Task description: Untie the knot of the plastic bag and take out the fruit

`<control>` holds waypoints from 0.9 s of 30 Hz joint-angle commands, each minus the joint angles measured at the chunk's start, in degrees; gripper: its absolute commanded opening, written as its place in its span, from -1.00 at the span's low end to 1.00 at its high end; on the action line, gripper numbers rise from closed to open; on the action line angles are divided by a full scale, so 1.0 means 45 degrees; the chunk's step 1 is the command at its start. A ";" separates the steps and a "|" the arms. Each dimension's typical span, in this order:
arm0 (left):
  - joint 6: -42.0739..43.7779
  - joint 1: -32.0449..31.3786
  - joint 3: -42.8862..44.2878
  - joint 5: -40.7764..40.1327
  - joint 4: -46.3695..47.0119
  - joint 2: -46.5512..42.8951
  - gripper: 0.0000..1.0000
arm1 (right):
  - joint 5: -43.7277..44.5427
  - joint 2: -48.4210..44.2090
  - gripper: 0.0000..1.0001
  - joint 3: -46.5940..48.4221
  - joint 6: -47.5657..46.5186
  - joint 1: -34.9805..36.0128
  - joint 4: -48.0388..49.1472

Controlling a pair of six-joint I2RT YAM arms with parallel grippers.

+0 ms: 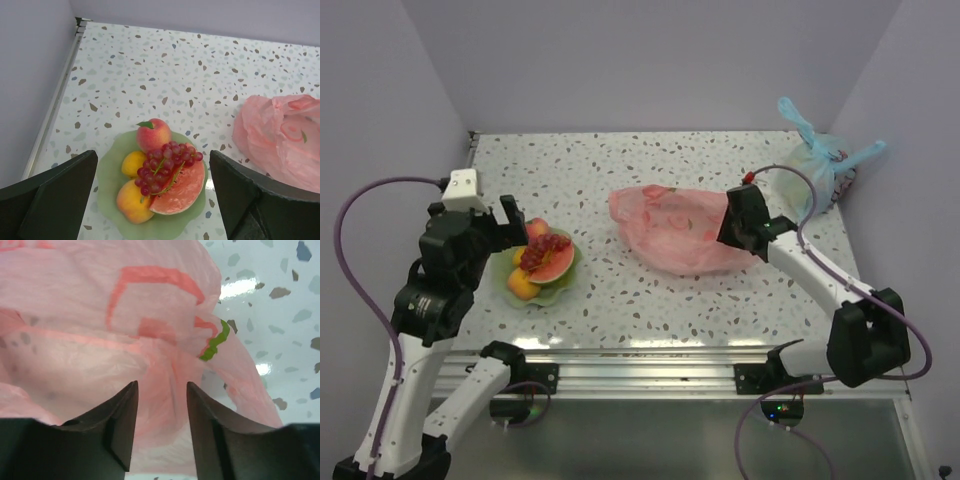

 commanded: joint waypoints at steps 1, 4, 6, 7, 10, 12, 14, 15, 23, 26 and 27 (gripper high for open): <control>-0.0676 0.0062 0.0527 -0.0974 -0.0878 -0.0605 1.00 | 0.0368 -0.0131 0.01 0.1007 0.0393 -0.0065 -0.0437; -0.0911 0.0062 0.0449 -0.1131 -0.0878 -0.1444 1.00 | 0.0407 -0.0949 0.73 0.1632 -0.0074 -0.0065 -0.1296; -0.0951 0.0062 0.0429 -0.1286 -0.0936 -0.1876 1.00 | 0.0369 -0.1747 0.94 0.2139 -0.0561 -0.0065 -0.2074; -0.1009 0.0062 0.0487 -0.1636 -0.1052 -0.2207 1.00 | 0.0291 -0.2062 0.97 0.2470 -0.0699 -0.0065 -0.2350; -0.1165 0.0062 0.0916 -0.2320 -0.1696 -0.2677 1.00 | 0.0037 -0.3289 0.97 0.3114 -0.1246 -0.0065 -0.3327; -0.1263 0.0062 0.1501 -0.2966 -0.2241 -0.2816 1.00 | 0.0016 -0.3995 0.97 0.3526 -0.1597 -0.0065 -0.4164; -0.1244 0.0062 0.2066 -0.3394 -0.2749 -0.3030 1.00 | 0.0230 -0.5127 0.97 0.4112 -0.1813 -0.0065 -0.4694; -0.1186 0.0062 0.2205 -0.3513 -0.2869 -0.3108 1.00 | 0.0309 -0.5518 0.97 0.4268 -0.2104 -0.0065 -0.5142; -0.1048 0.0062 0.3474 -0.3709 -0.3962 -0.4475 1.00 | 0.1441 -1.0141 0.97 0.5227 -0.2790 -0.0065 -0.7060; -0.1322 0.0062 0.3633 -0.3807 -0.4081 -0.5177 1.00 | 0.1949 -1.1939 0.97 0.4935 -0.3159 -0.0065 -0.6982; -0.1322 0.0062 0.3613 -0.3807 -0.4081 -0.5508 1.00 | 0.2124 -1.2296 0.97 0.4895 -0.3278 -0.0046 -0.6963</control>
